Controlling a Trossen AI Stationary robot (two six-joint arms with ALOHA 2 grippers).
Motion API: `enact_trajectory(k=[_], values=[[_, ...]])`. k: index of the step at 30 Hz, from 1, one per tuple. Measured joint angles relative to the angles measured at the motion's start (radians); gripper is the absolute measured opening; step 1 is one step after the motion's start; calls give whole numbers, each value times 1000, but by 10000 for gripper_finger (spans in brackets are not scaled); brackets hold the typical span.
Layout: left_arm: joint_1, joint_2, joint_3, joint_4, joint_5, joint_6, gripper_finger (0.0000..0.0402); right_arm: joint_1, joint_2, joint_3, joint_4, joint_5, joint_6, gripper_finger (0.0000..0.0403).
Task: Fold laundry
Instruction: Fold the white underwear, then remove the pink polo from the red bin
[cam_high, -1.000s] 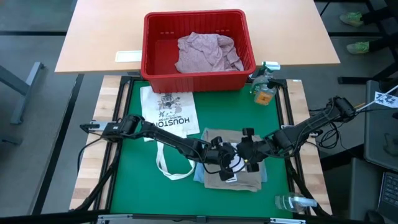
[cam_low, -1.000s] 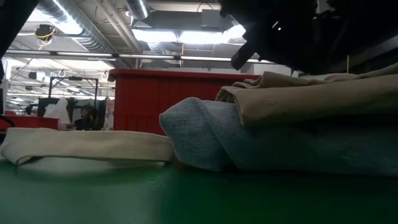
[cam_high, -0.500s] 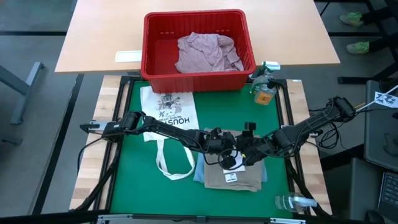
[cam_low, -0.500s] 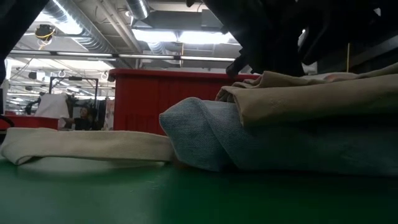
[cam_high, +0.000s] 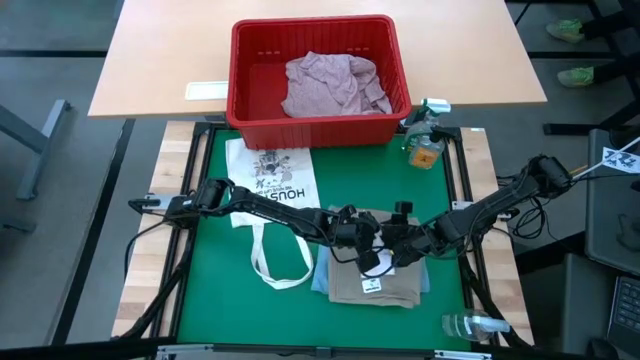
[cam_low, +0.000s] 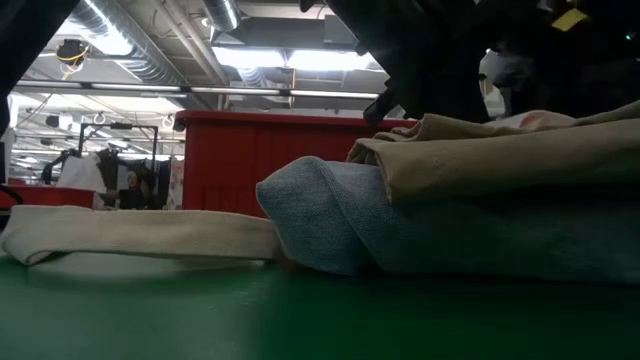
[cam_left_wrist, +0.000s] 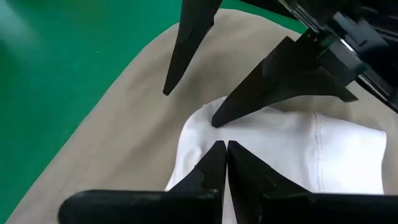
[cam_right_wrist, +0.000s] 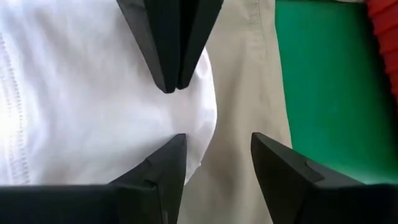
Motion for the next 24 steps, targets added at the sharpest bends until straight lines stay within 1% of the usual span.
enact_trajectory(k=[3, 5, 11, 15, 19, 21, 24], values=[[-1, -24, -2, -1, 11, 22, 11, 0, -5, 9, -7, -1, 0, 182], [-3, -61, -2, -3, 21, 59, 11, 0, -12, 39, -17, -3, -8, 182], [-7, -202, -1, -19, 22, 143, 11, 0, -14, 213, -117, -9, -71, 182], [-14, -321, -1, -72, 13, 206, 11, 0, -14, 337, -161, 4, -149, 182], [-26, -434, -1, -155, -44, 239, 11, -28, -14, 463, -163, 17, -252, 182], [-34, -492, -1, -195, -97, 262, 11, -58, -14, 526, -162, 9, -308, 182], [-41, -575, 0, -263, -192, 288, 11, -133, -15, 607, -132, 8, -395, 182]])
